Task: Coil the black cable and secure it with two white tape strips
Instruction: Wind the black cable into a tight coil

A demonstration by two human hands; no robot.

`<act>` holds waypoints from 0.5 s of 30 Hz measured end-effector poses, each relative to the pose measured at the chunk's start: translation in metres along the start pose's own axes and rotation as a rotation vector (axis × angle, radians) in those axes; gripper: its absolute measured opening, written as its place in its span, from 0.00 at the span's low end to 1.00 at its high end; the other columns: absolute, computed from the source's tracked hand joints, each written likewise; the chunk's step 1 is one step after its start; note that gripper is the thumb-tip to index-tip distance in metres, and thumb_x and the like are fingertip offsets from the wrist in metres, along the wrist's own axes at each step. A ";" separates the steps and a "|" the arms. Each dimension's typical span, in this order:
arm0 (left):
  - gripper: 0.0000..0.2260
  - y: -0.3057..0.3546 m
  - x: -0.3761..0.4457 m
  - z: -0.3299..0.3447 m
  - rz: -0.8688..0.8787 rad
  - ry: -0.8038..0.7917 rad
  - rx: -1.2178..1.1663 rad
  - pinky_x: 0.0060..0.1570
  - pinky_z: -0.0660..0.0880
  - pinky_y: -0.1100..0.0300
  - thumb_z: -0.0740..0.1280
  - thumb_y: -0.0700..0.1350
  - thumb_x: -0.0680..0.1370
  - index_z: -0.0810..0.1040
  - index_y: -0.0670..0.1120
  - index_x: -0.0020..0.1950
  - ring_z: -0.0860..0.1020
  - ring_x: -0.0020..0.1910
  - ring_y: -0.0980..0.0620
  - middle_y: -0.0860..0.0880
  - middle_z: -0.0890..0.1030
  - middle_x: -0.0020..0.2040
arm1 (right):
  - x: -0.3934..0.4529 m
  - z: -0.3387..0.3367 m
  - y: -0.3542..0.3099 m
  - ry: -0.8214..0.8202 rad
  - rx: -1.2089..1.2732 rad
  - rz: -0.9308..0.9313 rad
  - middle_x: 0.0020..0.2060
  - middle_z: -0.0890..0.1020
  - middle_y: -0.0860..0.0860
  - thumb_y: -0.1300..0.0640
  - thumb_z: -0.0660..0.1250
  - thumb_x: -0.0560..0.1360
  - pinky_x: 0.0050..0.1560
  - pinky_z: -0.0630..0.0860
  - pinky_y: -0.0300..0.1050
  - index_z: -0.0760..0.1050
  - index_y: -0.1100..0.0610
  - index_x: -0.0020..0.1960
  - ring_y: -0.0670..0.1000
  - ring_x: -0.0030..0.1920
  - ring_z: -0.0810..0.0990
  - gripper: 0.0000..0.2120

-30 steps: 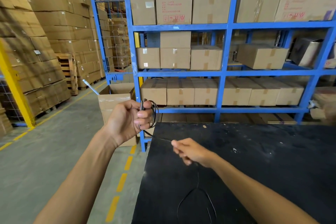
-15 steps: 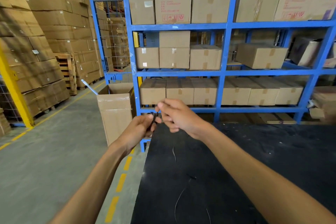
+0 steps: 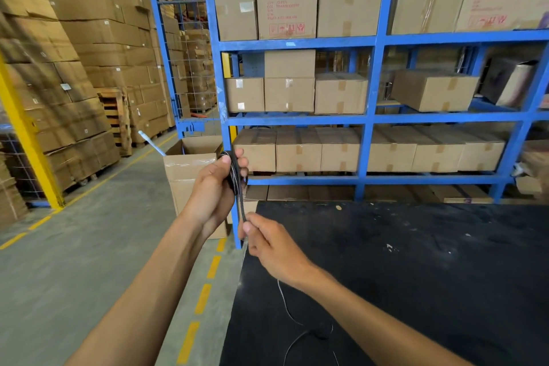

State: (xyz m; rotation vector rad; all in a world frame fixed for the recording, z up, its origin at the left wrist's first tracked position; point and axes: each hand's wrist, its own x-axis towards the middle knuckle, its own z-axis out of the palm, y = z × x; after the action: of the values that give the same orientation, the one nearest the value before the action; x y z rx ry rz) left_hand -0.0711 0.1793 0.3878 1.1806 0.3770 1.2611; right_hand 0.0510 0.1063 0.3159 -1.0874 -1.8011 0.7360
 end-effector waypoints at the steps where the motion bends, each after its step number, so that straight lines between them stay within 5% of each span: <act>1: 0.13 0.005 0.001 0.000 -0.019 -0.021 -0.076 0.40 0.74 0.64 0.51 0.43 0.84 0.75 0.44 0.52 0.74 0.41 0.54 0.52 0.77 0.38 | -0.002 0.000 0.003 -0.041 0.025 0.039 0.30 0.66 0.49 0.56 0.52 0.85 0.30 0.62 0.34 0.69 0.55 0.43 0.42 0.26 0.62 0.14; 4: 0.12 0.019 -0.003 0.004 -0.091 -0.084 -0.137 0.37 0.74 0.62 0.51 0.43 0.83 0.72 0.45 0.48 0.73 0.32 0.55 0.52 0.70 0.33 | -0.005 -0.011 0.016 -0.167 0.173 0.206 0.28 0.63 0.48 0.53 0.52 0.86 0.27 0.60 0.33 0.68 0.58 0.43 0.41 0.24 0.61 0.16; 7: 0.09 0.027 -0.012 0.000 -0.178 -0.140 -0.108 0.26 0.64 0.66 0.52 0.43 0.81 0.71 0.45 0.46 0.62 0.23 0.58 0.53 0.64 0.31 | 0.000 -0.032 0.034 -0.208 0.128 0.339 0.26 0.66 0.44 0.45 0.56 0.84 0.30 0.65 0.37 0.68 0.54 0.36 0.42 0.24 0.64 0.21; 11: 0.06 0.029 -0.023 -0.005 -0.314 -0.118 0.044 0.25 0.51 0.63 0.57 0.44 0.75 0.71 0.46 0.40 0.51 0.25 0.56 0.54 0.61 0.28 | 0.015 -0.070 0.042 -0.085 0.165 0.444 0.27 0.68 0.45 0.43 0.59 0.81 0.35 0.71 0.41 0.70 0.54 0.39 0.44 0.25 0.67 0.18; 15: 0.14 0.006 -0.028 -0.005 -0.408 -0.113 0.356 0.24 0.49 0.63 0.51 0.43 0.82 0.70 0.47 0.38 0.55 0.22 0.59 0.55 0.58 0.27 | 0.046 -0.101 0.010 0.036 0.402 0.438 0.27 0.66 0.46 0.48 0.59 0.83 0.32 0.69 0.42 0.72 0.56 0.43 0.46 0.25 0.63 0.15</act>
State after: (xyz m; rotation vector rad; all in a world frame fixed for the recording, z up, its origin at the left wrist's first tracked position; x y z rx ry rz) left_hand -0.0873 0.1566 0.3803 1.3822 0.7397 0.7877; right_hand 0.1347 0.1562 0.3695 -1.2154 -1.3122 1.2680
